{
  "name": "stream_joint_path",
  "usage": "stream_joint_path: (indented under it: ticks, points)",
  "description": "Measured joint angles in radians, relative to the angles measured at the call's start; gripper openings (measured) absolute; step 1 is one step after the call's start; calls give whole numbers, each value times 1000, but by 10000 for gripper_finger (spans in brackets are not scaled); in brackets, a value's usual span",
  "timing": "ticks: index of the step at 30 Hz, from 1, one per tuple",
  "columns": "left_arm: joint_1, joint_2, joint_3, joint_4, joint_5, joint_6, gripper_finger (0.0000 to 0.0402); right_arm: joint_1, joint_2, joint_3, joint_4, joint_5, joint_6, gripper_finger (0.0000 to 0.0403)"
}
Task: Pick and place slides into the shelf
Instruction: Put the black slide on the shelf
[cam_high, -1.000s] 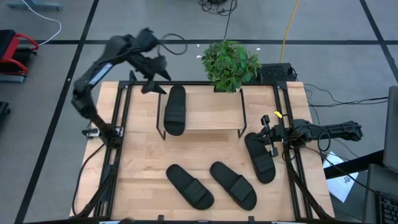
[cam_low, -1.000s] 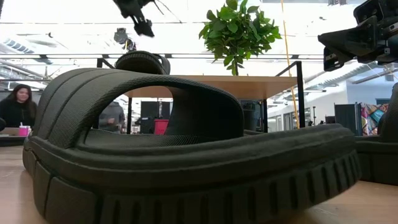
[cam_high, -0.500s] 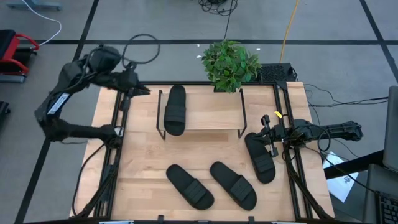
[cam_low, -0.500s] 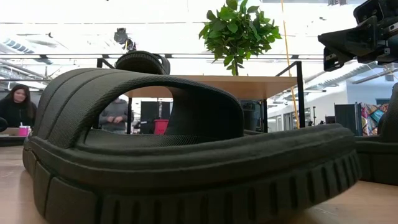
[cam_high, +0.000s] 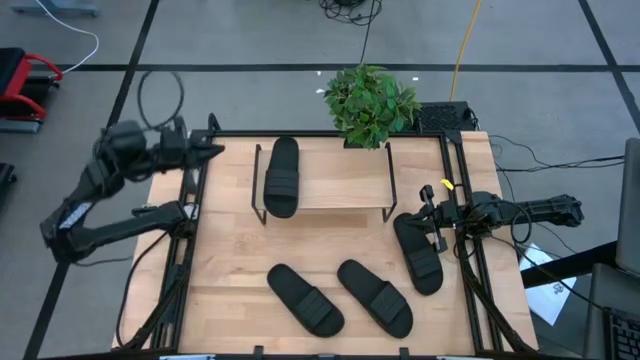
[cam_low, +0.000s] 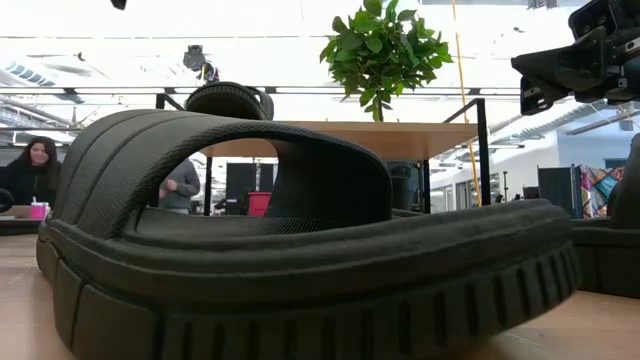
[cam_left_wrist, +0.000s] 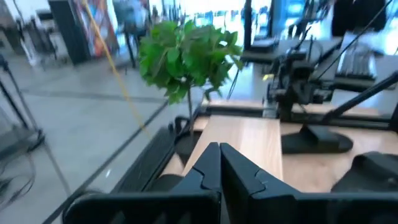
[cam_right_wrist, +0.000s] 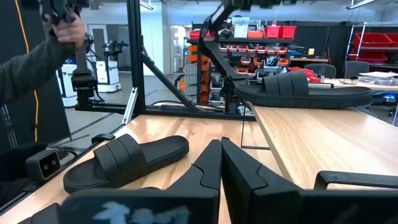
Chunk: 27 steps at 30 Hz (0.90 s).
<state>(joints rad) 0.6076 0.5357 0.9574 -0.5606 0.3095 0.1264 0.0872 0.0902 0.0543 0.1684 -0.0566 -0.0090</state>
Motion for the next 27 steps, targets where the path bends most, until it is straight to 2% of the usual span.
stream_joint_path:
  ticks: [4,8,11,13,16,19,21,27]
  points:
    - [-26,-136,-240,186,22,-85,1,0,0,0,0,0,-4,0]
    - [-71,-185,-488,529,209,-210,1,0,0,0,0,0,-23,0]
    - [-115,-181,-623,776,323,-202,0,0,0,0,0,0,-32,0]
    - [-141,-186,-676,823,354,-129,0,0,0,0,0,0,-35,0]
    - [-170,-184,-738,823,315,-38,0,0,0,0,0,-1,-37,0]
    - [-193,-182,-807,871,146,1,0,0,6,0,-6,-53,-42,0]
    - [-203,-183,-844,916,78,31,3,0,12,0,1,-78,-81,0]
    - [-206,-183,-865,937,101,46,6,0,15,10,124,-70,-168,0]
